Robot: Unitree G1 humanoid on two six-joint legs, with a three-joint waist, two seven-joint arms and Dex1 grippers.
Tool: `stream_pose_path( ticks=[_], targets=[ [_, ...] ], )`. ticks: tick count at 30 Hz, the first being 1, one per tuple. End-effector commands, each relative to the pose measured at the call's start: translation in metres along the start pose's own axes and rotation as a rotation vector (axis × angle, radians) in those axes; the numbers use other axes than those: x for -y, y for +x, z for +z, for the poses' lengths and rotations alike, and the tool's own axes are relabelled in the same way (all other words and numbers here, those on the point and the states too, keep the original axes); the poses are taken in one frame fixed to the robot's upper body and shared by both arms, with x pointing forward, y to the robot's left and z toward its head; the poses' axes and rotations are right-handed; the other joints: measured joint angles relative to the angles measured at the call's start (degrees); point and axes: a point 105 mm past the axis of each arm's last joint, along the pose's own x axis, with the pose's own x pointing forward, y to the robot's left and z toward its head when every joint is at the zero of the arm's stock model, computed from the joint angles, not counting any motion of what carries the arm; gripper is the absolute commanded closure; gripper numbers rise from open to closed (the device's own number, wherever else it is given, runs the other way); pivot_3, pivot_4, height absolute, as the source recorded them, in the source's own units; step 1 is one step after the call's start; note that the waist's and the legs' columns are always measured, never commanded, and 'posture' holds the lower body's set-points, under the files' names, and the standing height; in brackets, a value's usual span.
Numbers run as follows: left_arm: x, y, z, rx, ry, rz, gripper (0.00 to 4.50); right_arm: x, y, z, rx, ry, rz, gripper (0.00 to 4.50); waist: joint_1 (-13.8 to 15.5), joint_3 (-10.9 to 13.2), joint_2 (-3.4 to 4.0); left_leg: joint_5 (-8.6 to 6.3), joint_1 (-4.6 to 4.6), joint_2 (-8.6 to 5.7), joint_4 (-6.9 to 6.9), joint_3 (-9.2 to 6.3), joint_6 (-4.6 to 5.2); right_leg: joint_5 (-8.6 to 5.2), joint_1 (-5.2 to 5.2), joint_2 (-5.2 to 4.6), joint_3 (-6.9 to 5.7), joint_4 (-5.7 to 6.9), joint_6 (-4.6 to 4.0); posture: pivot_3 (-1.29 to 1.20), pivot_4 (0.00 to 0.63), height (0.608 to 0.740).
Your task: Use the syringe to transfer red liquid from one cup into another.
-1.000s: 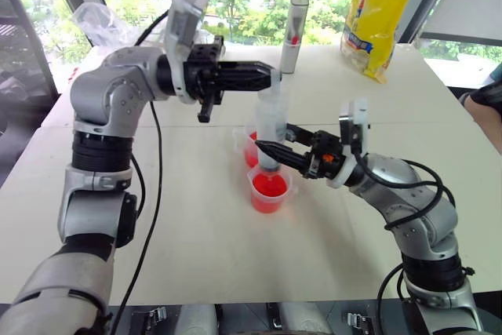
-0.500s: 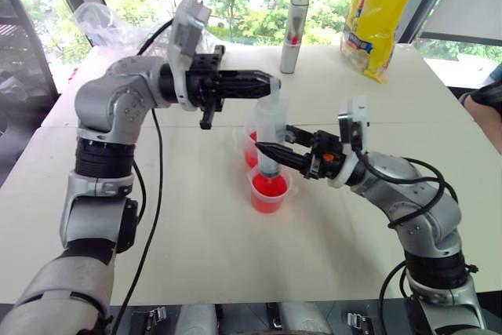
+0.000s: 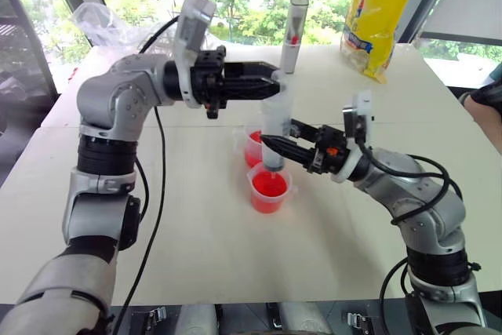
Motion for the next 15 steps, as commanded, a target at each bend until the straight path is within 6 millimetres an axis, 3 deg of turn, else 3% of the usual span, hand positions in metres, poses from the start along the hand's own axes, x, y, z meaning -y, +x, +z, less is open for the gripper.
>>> stream_pose_path(
  ticks=[1,4,5,10,15],
  targets=[
    [0.004,0.003,-0.002,-0.029,-0.006,-0.02,1.62,-0.005,0.002,0.029,0.092,-0.08,0.023,3.1,-0.05,0.0,0.0,0.0,0.02,0.0,-0.01,0.0,0.0,0.0,0.0,0.0,0.0,0.0,0.0,0.0,0.15,0.74],
    [0.001,-0.005,-0.002,-0.039,0.02,0.022,0.3,-0.006,0.002,0.027,0.088,-0.077,0.025,3.1,0.05,0.0,0.0,0.0,0.01,0.0,0.0,0.0,0.0,0.0,0.01,0.0,0.0,0.0,0.0,0.0,0.15,0.74],
    [-0.001,-0.01,-0.001,-0.038,0.028,0.045,0.08,-0.006,0.002,0.027,0.087,-0.076,0.025,3.1,0.05,0.0,0.0,0.0,0.0,0.0,0.0,0.0,0.0,0.0,0.01,-0.01,0.0,0.0,0.0,0.0,0.15,0.74],
    [-0.016,-0.047,0.014,-0.02,0.06,0.209,0.08,-0.008,0.002,0.024,0.082,-0.07,0.028,3.1,-0.06,0.0,0.0,0.0,0.01,0.0,-0.01,0.01,0.0,0.0,0.0,-0.01,0.01,0.0,0.0,0.0,0.15,0.74],
    [-0.013,-0.074,0.022,-0.017,0.067,0.3,0.08,-0.008,0.002,0.024,0.08,-0.062,0.028,3.1,0.05,0.01,0.02,0.0,0.04,0.04,-0.04,-0.01,0.0,0.0,-0.01,0.03,0.0,0.01,-0.01,0.0,0.15,0.74]
  ],
)
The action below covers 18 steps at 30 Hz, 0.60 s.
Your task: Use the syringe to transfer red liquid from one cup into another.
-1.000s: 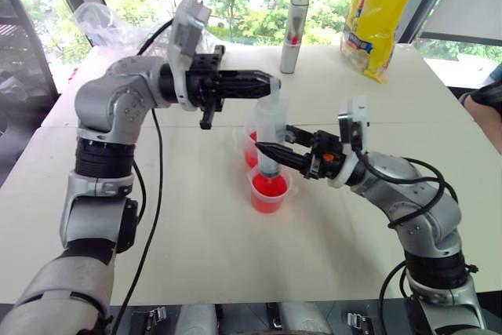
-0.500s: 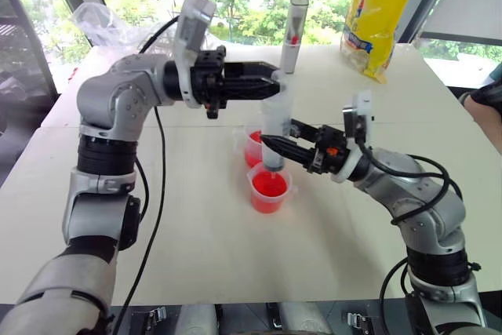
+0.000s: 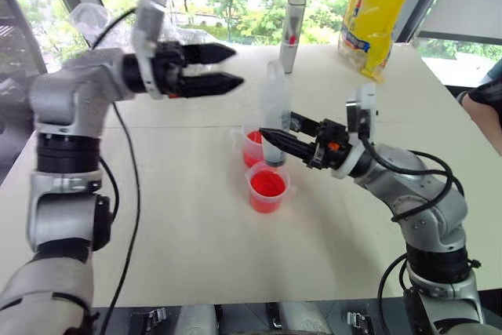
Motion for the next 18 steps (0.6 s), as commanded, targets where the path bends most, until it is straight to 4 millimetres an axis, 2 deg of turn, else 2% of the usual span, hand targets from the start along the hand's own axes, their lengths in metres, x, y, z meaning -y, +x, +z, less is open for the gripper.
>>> stream_pose_path(
  ticks=[1,3,5,10,13,15,18],
  targets=[
    [0.003,-0.014,0.011,0.027,0.035,0.035,0.08,-0.005,-0.001,0.015,0.052,-0.038,0.023,3.1,0.18,0.0,0.0,0.0,-0.01,-0.01,0.0,0.01,0.0,0.0,0.0,-0.03,0.0,-0.01,0.0,0.0,0.15,0.74],
    [0.009,-0.016,0.006,0.017,0.021,0.032,0.08,-0.005,-0.001,0.015,0.051,-0.034,0.019,3.1,0.28,-0.01,-0.02,0.0,-0.05,-0.01,0.03,0.02,0.0,0.0,0.01,-0.08,0.0,-0.02,0.0,0.0,0.15,0.74],
    [0.018,-0.017,-0.009,-0.017,-0.001,0.023,0.08,-0.003,-0.001,0.017,0.05,-0.027,0.013,3.1,0.27,-0.01,-0.02,0.0,-0.05,-0.02,0.04,0.05,0.0,0.0,0.02,-0.14,0.01,-0.04,0.01,0.0,0.15,0.74],
    [0.027,-0.018,-0.027,-0.053,-0.011,0.042,0.08,0.009,-0.001,0.033,0.026,-0.025,-0.018,3.1,0.15,0.0,-0.01,0.0,-0.05,-0.01,0.06,0.01,-0.01,0.0,0.03,-0.14,0.01,0.0,0.01,0.0,0.15,0.74],
    [0.029,-0.019,-0.035,-0.082,-0.002,0.053,0.08,0.04,-0.003,0.038,-0.079,-0.059,-0.175,3.1,-0.01,-0.01,-0.02,0.0,0.01,-0.01,0.05,0.05,-0.01,0.0,0.03,-0.14,0.03,0.0,0.0,0.0,0.15,0.74],
    [0.032,-0.019,-0.038,-0.082,-0.004,0.057,0.08,0.063,-0.007,0.047,-0.122,-0.014,-0.278,3.1,-0.07,0.0,0.0,0.0,0.03,-0.01,0.03,0.06,0.0,0.0,0.04,-0.13,0.05,0.0,0.0,0.0,0.15,0.74],
    [0.036,-0.02,-0.043,-0.086,-0.005,0.06,0.08,0.08,-0.013,0.057,-0.206,0.074,-0.331,3.1,0.08,0.02,0.03,0.0,0.02,0.0,-0.01,0.06,-0.01,-0.01,0.02,-0.14,0.07,-0.02,-0.02,0.0,0.15,0.74]
  ],
)
